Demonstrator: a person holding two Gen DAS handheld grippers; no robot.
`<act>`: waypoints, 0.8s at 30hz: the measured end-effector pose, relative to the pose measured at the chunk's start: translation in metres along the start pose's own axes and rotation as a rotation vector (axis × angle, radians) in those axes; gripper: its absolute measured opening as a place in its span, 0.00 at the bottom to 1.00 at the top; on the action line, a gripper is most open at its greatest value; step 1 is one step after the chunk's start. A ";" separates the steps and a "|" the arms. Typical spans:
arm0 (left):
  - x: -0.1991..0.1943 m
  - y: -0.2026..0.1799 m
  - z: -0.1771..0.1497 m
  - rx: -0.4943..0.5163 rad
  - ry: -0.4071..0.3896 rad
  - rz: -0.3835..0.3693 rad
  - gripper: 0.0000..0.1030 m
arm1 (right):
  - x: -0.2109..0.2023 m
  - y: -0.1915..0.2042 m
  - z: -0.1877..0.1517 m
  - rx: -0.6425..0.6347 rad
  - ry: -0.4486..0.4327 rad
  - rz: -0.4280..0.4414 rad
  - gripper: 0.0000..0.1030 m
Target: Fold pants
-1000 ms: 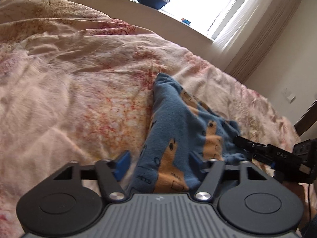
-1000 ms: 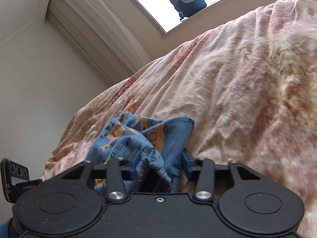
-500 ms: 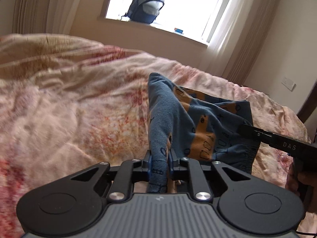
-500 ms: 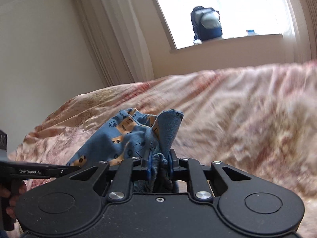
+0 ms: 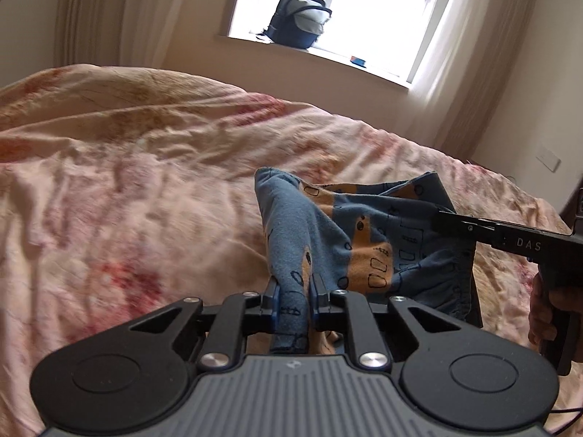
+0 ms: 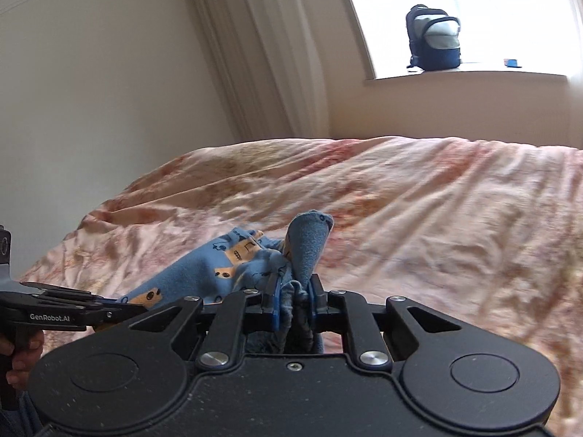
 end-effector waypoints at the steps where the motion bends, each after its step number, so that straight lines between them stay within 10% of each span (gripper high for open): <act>1: 0.000 0.004 0.004 -0.006 -0.010 0.009 0.17 | 0.006 0.004 0.004 -0.013 0.000 0.004 0.14; 15: 0.048 0.024 0.078 -0.041 -0.113 0.074 0.17 | 0.069 0.022 0.093 -0.236 -0.066 0.009 0.15; 24: 0.124 0.035 0.052 -0.079 0.007 0.098 0.17 | 0.122 -0.032 0.074 -0.150 0.019 -0.047 0.15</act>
Point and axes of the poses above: each gripper's, at about its wrist camera, not at the fingertips, and x roughly the way its jaws point, y to its left, z to its top, the point moved 1 cm from there along x, roughly the way its jaws point, and after that the axes turned 4 degrees about x, right-handed, at the moved point
